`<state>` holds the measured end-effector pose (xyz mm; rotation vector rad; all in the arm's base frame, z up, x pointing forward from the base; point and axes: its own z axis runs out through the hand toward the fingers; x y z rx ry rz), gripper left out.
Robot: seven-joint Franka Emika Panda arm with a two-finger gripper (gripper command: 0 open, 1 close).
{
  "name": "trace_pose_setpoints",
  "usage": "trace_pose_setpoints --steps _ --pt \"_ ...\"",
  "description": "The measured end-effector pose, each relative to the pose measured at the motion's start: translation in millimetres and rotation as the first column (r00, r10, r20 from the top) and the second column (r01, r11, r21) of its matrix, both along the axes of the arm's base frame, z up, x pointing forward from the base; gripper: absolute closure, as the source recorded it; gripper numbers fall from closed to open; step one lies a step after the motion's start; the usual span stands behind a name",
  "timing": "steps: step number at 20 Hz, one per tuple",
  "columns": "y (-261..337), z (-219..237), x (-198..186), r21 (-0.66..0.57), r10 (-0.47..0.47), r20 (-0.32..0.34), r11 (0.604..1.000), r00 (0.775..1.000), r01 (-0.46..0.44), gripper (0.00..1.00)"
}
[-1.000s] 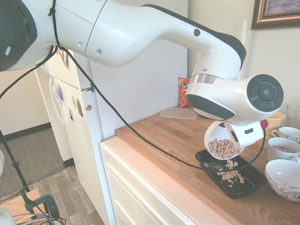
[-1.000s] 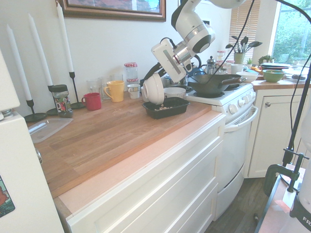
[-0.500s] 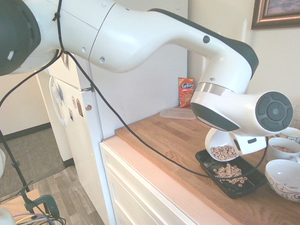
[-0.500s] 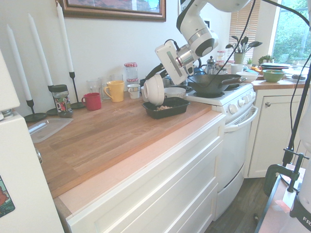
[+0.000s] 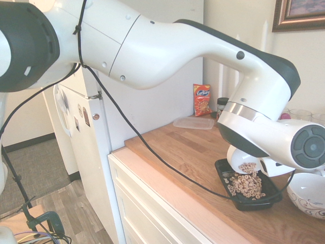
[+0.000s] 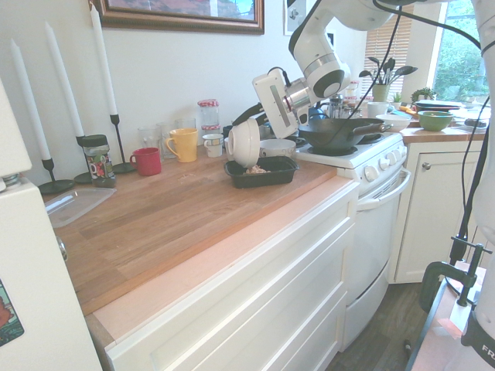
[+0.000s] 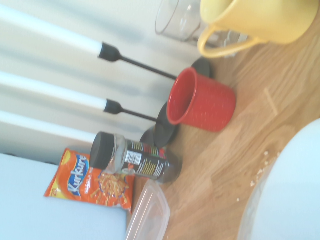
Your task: Put the cereal into the box
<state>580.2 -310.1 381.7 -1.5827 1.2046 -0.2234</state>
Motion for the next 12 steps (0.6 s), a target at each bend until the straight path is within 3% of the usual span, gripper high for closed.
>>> trace_pose_setpoints --steps 12 --pt "-4.9 -3.4 1.5 0.048 -0.003 0.06 0.999 0.998 0.0 1.0"
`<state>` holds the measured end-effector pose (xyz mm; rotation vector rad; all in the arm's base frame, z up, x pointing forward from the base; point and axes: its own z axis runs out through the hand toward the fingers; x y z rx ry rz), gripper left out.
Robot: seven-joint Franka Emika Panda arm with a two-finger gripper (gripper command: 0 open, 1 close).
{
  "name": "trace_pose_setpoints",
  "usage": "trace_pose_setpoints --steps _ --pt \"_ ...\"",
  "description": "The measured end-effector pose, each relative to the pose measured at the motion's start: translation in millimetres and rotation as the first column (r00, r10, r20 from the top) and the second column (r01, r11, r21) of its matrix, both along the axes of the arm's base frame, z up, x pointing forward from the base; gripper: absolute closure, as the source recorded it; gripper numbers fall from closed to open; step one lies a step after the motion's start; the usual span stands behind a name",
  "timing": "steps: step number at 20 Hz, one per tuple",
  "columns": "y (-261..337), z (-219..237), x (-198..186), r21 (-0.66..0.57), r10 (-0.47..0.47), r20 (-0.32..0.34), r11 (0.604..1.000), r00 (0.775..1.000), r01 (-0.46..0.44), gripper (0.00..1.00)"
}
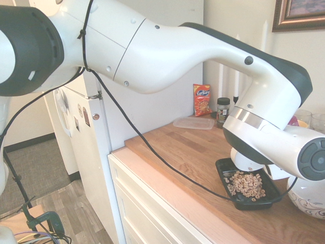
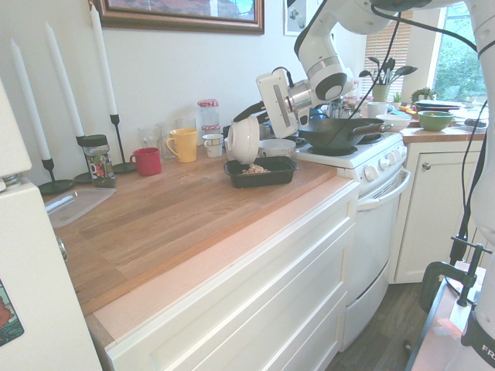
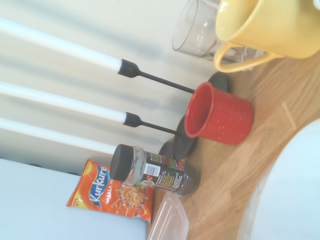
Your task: Put the cereal into the box
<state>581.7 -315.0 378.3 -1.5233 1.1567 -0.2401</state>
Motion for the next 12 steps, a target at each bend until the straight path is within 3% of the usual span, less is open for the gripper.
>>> trace_pose_setpoints --steps 12 --pt "10.5 0.8 6.5 0.0 0.011 0.013 1.0 1.0 -0.011 1.0"
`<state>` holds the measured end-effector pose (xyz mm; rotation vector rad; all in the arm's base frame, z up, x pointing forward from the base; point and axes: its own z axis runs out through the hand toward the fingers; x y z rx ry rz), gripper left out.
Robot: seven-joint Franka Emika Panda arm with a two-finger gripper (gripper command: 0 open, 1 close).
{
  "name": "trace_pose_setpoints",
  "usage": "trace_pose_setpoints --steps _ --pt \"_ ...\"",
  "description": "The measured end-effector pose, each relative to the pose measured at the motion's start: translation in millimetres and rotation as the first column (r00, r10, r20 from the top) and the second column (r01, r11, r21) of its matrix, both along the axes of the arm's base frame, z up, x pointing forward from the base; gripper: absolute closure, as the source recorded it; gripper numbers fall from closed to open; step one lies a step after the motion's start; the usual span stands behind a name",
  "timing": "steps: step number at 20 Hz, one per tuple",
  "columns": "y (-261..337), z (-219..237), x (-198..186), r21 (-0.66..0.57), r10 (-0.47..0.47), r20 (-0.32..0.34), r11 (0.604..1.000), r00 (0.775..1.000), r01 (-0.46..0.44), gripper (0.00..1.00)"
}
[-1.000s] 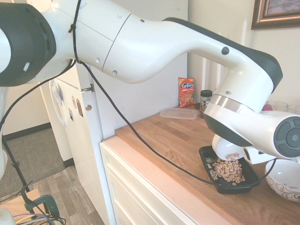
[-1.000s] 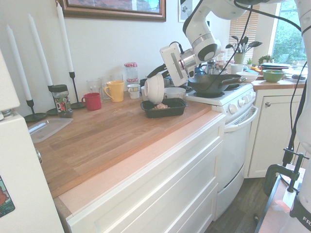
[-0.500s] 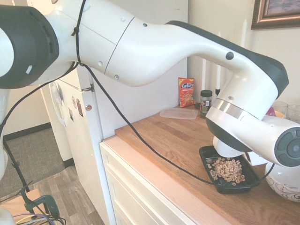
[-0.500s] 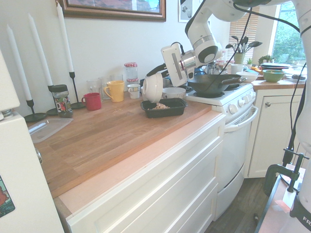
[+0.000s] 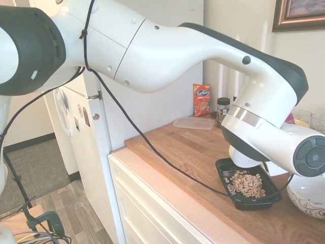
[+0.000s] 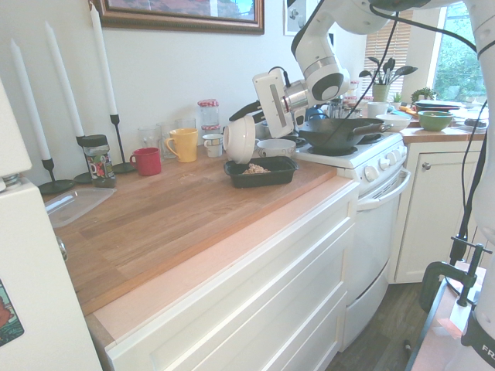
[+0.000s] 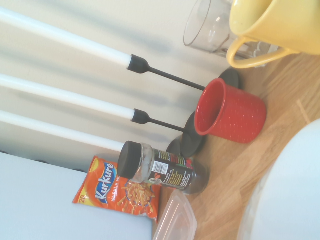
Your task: Put the cereal into the box
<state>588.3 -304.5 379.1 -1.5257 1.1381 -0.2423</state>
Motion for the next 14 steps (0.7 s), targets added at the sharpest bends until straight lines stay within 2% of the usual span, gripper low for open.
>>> trace_pose_setpoints --steps 3,7,10,14 --pt "12.3 2.8 7.9 -0.063 0.007 -0.01 0.998 1.0 -0.007 1.0" --pt "52.8 37.5 27.9 -0.267 0.018 -0.035 0.963 0.999 -0.026 1.0" --pt "98.8 75.5 43.6 -0.417 0.01 -0.059 0.908 0.998 -0.034 1.0" --pt "178.3 102.1 63.6 -0.602 -0.028 -0.145 0.796 0.989 -0.066 1.0"
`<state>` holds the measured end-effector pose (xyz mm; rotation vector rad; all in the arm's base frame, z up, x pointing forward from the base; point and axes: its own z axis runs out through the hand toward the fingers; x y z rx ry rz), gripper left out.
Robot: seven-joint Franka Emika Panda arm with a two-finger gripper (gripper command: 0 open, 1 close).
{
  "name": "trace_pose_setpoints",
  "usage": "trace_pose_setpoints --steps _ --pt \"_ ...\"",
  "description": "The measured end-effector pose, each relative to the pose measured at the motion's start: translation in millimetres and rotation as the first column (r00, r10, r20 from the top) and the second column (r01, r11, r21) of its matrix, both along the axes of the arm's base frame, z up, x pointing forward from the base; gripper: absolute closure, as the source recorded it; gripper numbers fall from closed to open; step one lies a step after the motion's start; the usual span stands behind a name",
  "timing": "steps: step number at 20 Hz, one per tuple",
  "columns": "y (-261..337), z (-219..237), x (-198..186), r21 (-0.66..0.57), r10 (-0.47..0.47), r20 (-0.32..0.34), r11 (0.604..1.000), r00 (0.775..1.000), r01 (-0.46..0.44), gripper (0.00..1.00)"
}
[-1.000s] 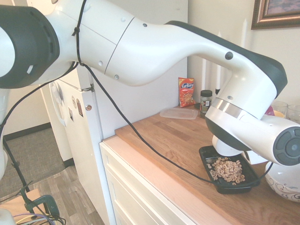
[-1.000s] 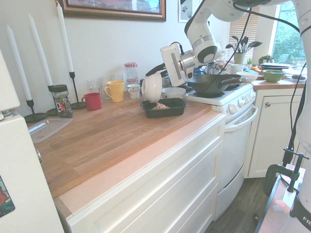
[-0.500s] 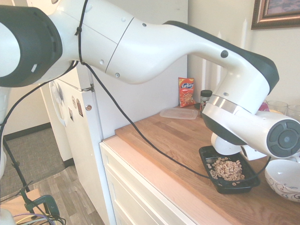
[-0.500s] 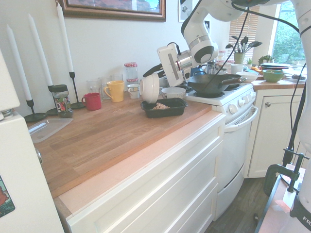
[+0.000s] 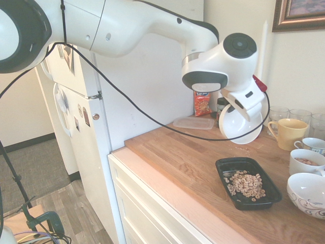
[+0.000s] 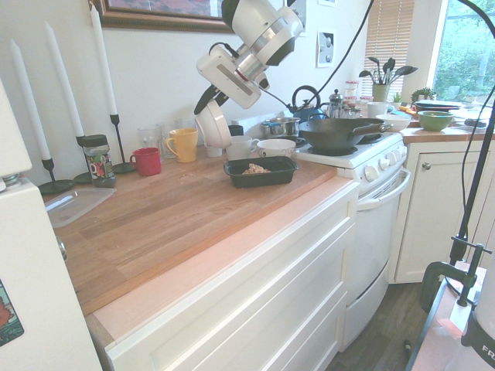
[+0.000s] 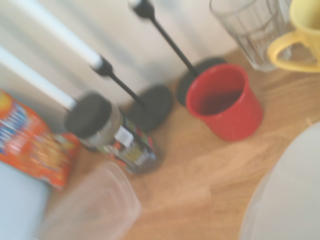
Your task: Put the cereal into the box
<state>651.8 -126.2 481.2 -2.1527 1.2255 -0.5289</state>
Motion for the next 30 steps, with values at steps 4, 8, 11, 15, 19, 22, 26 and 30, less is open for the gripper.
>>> trace_pose_setpoints --steps 4,8,11,15,19,22,26,30 --pt "87.9 -7.1 9.1 -0.207 -0.038 -0.09 0.978 0.995 0.019 1.0" --pt "141.2 -18.2 10.6 -0.399 -0.098 -0.155 0.917 0.983 0.028 1.0" --pt "168.0 -30.9 8.1 -0.499 -0.11 -0.21 0.866 0.971 -0.01 1.0" --pt "203.9 -55.0 4.5 -0.6 -0.121 -0.287 0.796 0.95 -0.079 1.0" --pt "241.6 -76.5 9.2 -0.644 -0.107 -0.319 0.753 0.942 -0.133 1.0" --pt "252.4 -96.0 15.4 -0.694 -0.117 -0.343 0.701 0.932 -0.167 1.0" --pt "260.8 -122.3 22.8 -0.733 -0.129 -0.363 0.651 0.923 -0.197 1.0" --pt "264.6 -148.0 31.8 -0.746 -0.134 -0.387 0.627 0.912 -0.224 1.0"
